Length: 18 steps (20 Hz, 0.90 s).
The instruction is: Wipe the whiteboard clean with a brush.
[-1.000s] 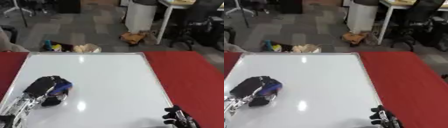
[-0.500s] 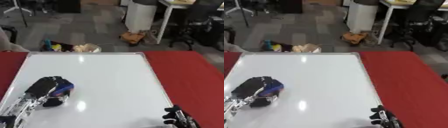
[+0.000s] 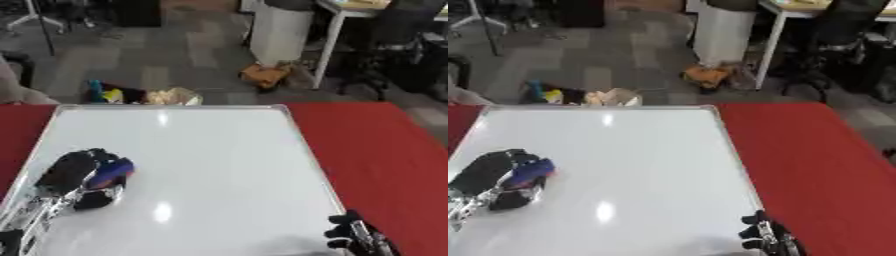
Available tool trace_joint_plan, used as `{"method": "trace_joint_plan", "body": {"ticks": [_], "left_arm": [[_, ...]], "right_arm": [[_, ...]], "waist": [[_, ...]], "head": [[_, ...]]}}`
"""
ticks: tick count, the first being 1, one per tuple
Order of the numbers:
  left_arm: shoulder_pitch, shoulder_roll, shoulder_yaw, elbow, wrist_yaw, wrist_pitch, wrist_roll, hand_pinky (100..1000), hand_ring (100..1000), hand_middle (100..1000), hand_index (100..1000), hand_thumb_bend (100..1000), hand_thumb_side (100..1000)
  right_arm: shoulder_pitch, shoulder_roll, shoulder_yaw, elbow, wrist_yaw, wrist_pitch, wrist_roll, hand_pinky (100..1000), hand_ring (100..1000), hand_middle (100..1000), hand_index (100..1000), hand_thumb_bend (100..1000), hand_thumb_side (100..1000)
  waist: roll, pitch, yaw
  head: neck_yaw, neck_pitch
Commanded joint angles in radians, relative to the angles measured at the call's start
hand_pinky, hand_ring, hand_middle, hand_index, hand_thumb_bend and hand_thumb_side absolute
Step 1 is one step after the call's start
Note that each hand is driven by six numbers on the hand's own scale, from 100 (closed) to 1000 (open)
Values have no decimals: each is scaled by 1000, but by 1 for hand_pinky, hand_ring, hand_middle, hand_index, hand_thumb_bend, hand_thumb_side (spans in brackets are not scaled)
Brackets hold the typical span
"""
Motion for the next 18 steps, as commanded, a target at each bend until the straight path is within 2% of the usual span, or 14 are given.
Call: {"method": "trace_joint_plan", "body": {"ticks": [1,9,18], "left_arm": [[-1,46,35,61,-19,36,15,609,620,642,824,182,653],[-8,72,73,111,-4,78,52,609,619,643,824,175,636],[-7,58,60,110,9,63,40,609,616,641,829,132,668]], "right_arm": [[-4,-14,-6,-15,4,-3,-1,597,630,478,680,100,887],[-3,-14,-7,-14,5,-3,-2,597,631,478,680,100,888],[-3,-15,-7,-16,4,-3,-1,597,631,478,680,100,887]], "waist": [[2,-5,2],[3,-5,3],[1,-6,2]], "head": [[-5,-6],[-7,-5],[-5,-6]]}}
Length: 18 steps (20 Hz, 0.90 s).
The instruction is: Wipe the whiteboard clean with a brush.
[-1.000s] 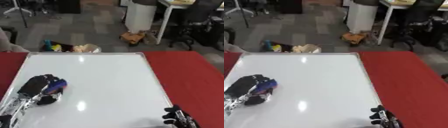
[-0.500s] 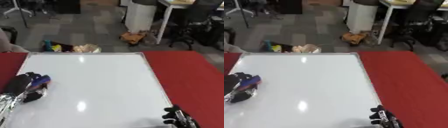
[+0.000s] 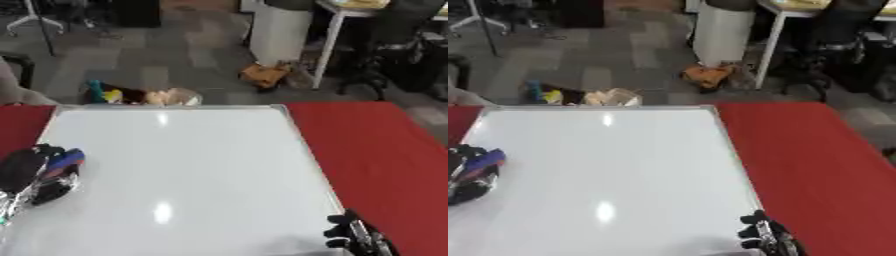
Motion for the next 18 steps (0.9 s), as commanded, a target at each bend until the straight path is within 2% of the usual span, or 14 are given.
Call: {"method": "trace_joint_plan", "body": {"ticks": [1,2,3,4,18], "left_arm": [[5,3,-19,15,0,-16,-21,608,615,641,832,120,684],[5,-2,-24,12,6,-23,-30,608,614,642,834,109,692],[5,-7,-30,7,12,-31,-39,608,613,641,835,200,749],[4,-13,-37,1,18,-40,-47,608,614,643,836,100,705],[-9,-64,-186,-198,71,-171,-144,610,612,644,840,100,745]], "right_arm": [[-4,-15,-6,-16,4,-2,0,597,631,478,680,100,887],[-4,-15,-6,-17,4,-2,0,597,630,478,680,100,886],[-4,-15,-6,-17,4,-2,0,597,631,478,680,100,887],[-5,-15,-6,-17,4,-2,0,597,631,478,680,100,886],[-7,-17,-2,-18,2,-1,4,597,631,478,680,100,885]], "waist": [[0,-5,0],[0,-5,0],[0,-6,-1],[0,-6,-2],[0,-8,-7]], "head": [[-1,-6],[-2,-6],[-2,-6],[-2,-7],[3,-6]]}}
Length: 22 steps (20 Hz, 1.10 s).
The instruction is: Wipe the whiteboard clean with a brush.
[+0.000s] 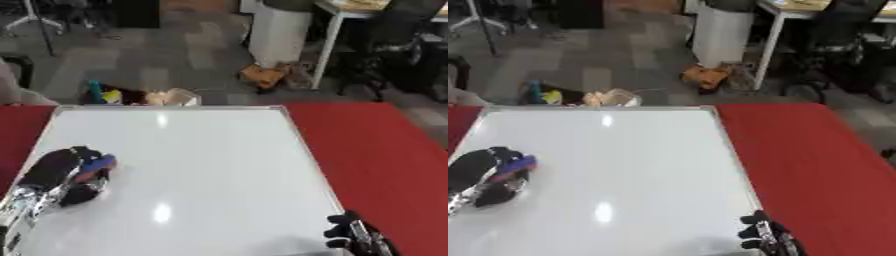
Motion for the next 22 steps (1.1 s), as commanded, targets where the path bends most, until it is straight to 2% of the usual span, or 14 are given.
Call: {"method": "trace_joint_plan", "body": {"ticks": [1,10,22], "left_arm": [[-11,-7,-45,-60,18,-34,-26,610,613,644,840,100,748],[-13,-14,-147,-206,79,-108,-107,611,612,644,842,100,766],[13,-13,-218,-325,175,-136,-214,610,610,652,855,100,826]], "right_arm": [[-7,-17,-2,-19,2,-2,4,597,631,478,680,100,886],[-9,-19,0,-17,0,-2,5,598,631,478,680,100,887],[-11,-21,1,-12,0,-3,5,597,631,478,680,100,888]], "waist": [[3,-7,-3],[8,-8,-7],[13,-10,-12]], "head": [[2,-5],[5,-3],[2,1]]}}
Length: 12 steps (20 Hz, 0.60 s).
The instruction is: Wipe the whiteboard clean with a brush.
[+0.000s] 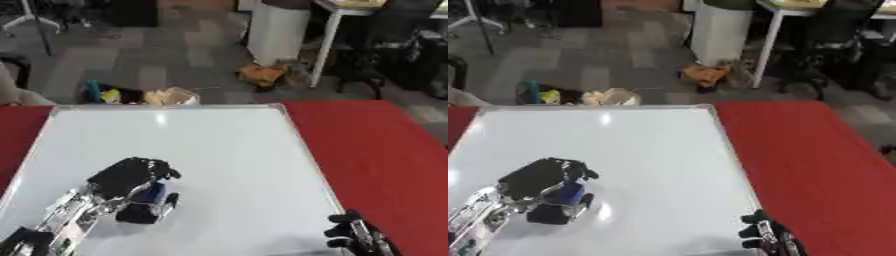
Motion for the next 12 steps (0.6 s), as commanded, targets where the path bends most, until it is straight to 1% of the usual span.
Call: {"method": "trace_joint_plan", "body": {"ticks": [1,8,10,12], "left_arm": [[-5,10,-9,-49,28,-1,-25,610,609,653,856,100,829],[19,18,-30,-128,96,7,-81,614,612,667,868,100,877],[24,19,-29,-154,119,13,-94,617,615,673,868,100,895],[31,21,-22,-188,150,24,-102,639,624,683,867,100,912]], "right_arm": [[-7,-20,1,-12,0,-5,3,597,631,478,680,100,889],[-7,-22,0,-8,0,-6,2,597,631,479,680,100,889],[-7,-22,0,-7,0,-6,2,597,631,479,680,100,889],[-6,-22,0,-7,0,-6,2,598,630,479,680,100,889]], "waist": [[6,-12,-1],[11,-14,-4],[12,-15,-4],[12,-16,-4]], "head": [[-2,1],[-6,3],[-8,4],[-10,4]]}}
